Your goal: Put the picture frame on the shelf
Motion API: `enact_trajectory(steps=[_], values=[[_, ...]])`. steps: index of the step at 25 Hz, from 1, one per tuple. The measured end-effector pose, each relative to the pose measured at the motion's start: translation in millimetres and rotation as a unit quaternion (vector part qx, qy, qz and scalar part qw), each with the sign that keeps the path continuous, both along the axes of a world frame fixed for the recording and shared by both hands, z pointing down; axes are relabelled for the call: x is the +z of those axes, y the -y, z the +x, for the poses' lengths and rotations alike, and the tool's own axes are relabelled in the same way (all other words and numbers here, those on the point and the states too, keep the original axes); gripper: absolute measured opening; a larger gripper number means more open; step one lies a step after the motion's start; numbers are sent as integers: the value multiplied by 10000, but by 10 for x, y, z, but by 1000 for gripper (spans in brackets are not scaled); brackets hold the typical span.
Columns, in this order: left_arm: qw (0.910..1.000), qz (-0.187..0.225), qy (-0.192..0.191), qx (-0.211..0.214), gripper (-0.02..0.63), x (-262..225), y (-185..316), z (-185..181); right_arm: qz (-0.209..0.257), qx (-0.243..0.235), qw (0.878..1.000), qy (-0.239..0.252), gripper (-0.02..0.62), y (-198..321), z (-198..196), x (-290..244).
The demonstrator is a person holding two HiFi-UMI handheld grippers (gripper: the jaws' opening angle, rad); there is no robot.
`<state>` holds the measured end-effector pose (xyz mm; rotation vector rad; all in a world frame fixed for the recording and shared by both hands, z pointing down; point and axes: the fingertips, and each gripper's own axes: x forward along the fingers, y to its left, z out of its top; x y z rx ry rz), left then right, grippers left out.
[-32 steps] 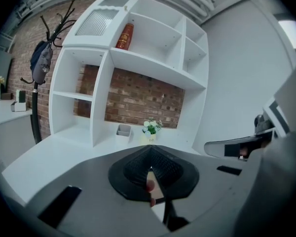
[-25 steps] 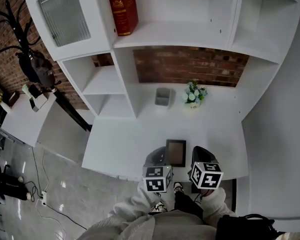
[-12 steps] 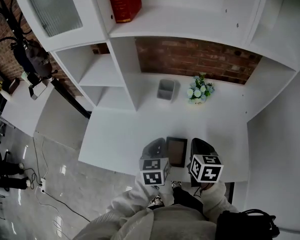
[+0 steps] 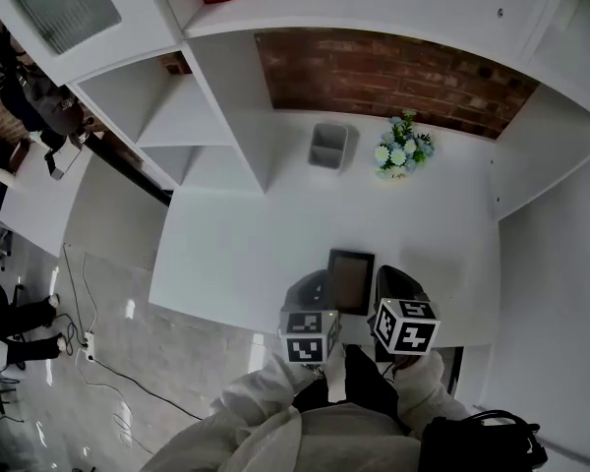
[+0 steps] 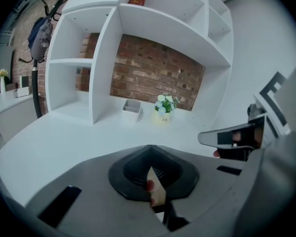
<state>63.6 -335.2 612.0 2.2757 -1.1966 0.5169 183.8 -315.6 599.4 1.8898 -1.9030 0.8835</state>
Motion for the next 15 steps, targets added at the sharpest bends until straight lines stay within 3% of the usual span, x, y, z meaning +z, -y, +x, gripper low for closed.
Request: enact_trajectory(steps=[6,15], values=[[9995,-278,160,-10,-2,260,-50,-62,-348,175,9991,170,26,-65,0,348],[9989,-367,293,-77,-2,475,-32,-120,-699,169,9963,472,28,-135,-55,720]])
